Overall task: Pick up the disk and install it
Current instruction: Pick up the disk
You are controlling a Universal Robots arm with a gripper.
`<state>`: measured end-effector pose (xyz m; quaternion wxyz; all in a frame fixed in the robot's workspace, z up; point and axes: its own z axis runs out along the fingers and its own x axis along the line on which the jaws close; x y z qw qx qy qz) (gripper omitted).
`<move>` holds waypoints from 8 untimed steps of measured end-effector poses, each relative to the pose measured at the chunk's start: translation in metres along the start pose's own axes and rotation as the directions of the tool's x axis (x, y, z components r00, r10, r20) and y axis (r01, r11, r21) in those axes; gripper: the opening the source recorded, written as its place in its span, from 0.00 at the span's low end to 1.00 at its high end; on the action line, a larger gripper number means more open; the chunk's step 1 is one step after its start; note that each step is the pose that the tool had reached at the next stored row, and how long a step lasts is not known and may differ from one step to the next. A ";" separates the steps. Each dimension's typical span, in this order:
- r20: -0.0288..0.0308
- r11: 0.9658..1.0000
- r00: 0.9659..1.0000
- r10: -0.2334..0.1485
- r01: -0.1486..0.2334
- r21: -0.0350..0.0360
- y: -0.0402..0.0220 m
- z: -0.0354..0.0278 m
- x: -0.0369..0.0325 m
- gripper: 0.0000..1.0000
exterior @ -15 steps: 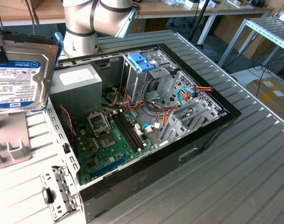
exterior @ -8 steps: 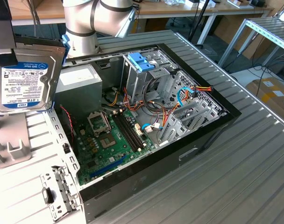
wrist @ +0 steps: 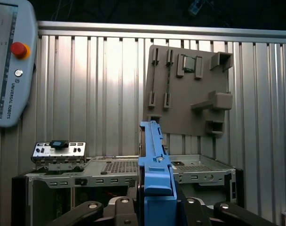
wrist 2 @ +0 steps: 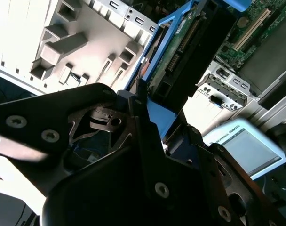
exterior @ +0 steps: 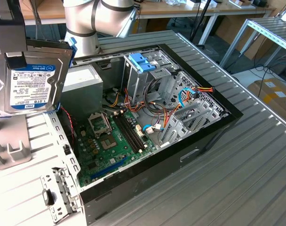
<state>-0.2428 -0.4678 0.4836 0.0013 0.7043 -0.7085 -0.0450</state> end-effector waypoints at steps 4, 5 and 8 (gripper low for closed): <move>0.000 1.000 1.000 0.000 0.000 0.000 0.0002 0.0017 0.0001 0.37; 0.000 1.000 1.000 0.000 0.000 0.000 0.0008 0.0021 0.0002 0.37; 0.000 1.000 1.000 0.000 0.000 0.000 0.0035 0.0034 0.0002 0.37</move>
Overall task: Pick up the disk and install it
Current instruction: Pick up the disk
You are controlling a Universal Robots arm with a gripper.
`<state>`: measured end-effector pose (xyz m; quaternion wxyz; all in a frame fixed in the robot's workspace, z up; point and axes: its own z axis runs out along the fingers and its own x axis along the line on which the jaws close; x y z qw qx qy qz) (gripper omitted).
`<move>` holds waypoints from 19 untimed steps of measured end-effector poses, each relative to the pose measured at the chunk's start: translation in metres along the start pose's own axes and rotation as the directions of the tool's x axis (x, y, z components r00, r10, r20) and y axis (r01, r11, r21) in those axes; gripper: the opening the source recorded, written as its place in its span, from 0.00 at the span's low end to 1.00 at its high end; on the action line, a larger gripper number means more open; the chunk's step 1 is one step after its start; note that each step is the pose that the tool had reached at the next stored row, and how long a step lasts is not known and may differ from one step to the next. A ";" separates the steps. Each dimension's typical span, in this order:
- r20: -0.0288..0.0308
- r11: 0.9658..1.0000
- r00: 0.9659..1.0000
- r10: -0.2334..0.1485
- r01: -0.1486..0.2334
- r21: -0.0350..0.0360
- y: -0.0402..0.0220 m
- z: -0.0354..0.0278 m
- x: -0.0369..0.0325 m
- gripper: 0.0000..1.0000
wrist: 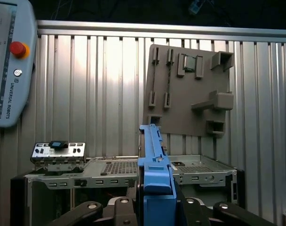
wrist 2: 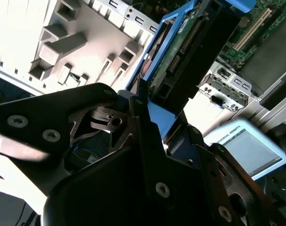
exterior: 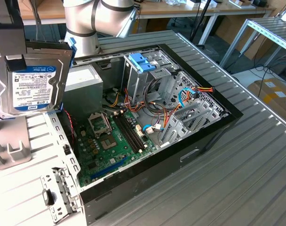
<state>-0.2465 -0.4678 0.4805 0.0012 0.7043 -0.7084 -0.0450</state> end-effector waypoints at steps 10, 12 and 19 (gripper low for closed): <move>0.000 1.000 1.000 0.000 0.000 0.000 0.0159 0.0049 0.0004 0.37; 0.000 1.000 1.000 0.000 0.000 0.000 0.0195 0.0059 0.0004 0.37; 0.000 1.000 1.000 0.000 0.000 0.000 0.0322 0.0111 0.0008 0.37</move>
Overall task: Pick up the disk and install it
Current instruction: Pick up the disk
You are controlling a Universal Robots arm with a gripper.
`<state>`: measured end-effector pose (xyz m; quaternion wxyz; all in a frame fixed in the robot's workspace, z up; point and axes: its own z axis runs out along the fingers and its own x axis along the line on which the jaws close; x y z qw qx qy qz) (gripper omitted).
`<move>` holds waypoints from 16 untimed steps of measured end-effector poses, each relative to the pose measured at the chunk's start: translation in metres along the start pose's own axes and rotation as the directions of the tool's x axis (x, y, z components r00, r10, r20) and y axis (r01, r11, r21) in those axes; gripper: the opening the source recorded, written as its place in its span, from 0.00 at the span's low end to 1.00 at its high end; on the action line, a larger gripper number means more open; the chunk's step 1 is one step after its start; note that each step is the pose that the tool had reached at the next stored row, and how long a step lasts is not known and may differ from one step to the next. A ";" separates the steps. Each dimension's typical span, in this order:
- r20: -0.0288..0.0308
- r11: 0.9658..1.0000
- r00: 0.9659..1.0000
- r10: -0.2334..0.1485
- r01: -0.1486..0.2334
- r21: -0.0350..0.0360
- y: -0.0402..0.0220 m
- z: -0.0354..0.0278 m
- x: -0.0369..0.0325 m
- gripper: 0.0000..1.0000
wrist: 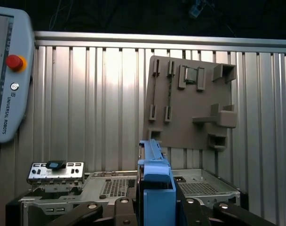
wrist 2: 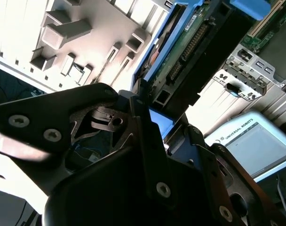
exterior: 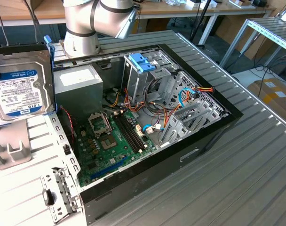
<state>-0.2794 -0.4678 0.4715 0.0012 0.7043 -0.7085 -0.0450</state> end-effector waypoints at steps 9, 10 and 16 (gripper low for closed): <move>0.000 1.000 1.000 0.000 0.000 0.000 0.0042 0.0023 0.0002 0.37; 0.000 1.000 1.000 0.000 0.000 0.000 0.0041 0.0009 0.0001 0.37; 0.000 1.000 1.000 0.000 0.000 0.000 0.0039 -0.0057 -0.0011 0.37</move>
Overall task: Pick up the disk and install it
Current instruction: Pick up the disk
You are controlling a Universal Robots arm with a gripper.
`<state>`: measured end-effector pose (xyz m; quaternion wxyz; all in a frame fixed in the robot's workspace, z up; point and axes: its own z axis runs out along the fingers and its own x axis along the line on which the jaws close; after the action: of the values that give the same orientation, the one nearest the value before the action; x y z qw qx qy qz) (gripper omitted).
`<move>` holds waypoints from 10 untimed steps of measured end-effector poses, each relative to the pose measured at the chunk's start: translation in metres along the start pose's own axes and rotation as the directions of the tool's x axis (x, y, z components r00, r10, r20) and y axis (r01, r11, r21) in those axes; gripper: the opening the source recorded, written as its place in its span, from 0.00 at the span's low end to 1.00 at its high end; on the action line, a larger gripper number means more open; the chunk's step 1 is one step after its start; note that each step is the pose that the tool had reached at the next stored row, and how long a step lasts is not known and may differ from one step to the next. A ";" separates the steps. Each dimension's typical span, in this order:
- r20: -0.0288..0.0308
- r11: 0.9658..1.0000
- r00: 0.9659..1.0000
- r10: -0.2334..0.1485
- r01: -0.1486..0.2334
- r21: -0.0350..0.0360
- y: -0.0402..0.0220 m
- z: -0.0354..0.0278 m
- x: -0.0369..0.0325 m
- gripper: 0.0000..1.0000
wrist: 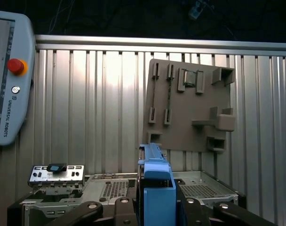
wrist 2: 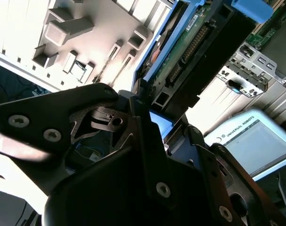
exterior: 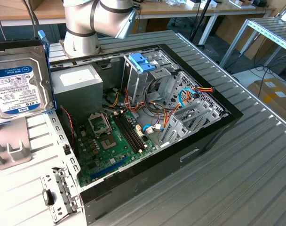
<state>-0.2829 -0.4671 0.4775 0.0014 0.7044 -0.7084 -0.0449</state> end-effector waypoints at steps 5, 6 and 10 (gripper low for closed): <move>0.000 1.000 1.000 0.000 0.000 -0.001 -0.0017 -0.0002 0.0007 0.37; 0.000 1.000 1.000 0.000 0.000 -0.001 -0.0023 -0.0003 0.0013 0.37; 0.000 1.000 1.000 0.001 -0.001 -0.005 -0.0069 -0.0009 0.0060 0.37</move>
<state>-0.2761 -0.4732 0.4776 0.0032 0.7042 -0.7085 -0.0467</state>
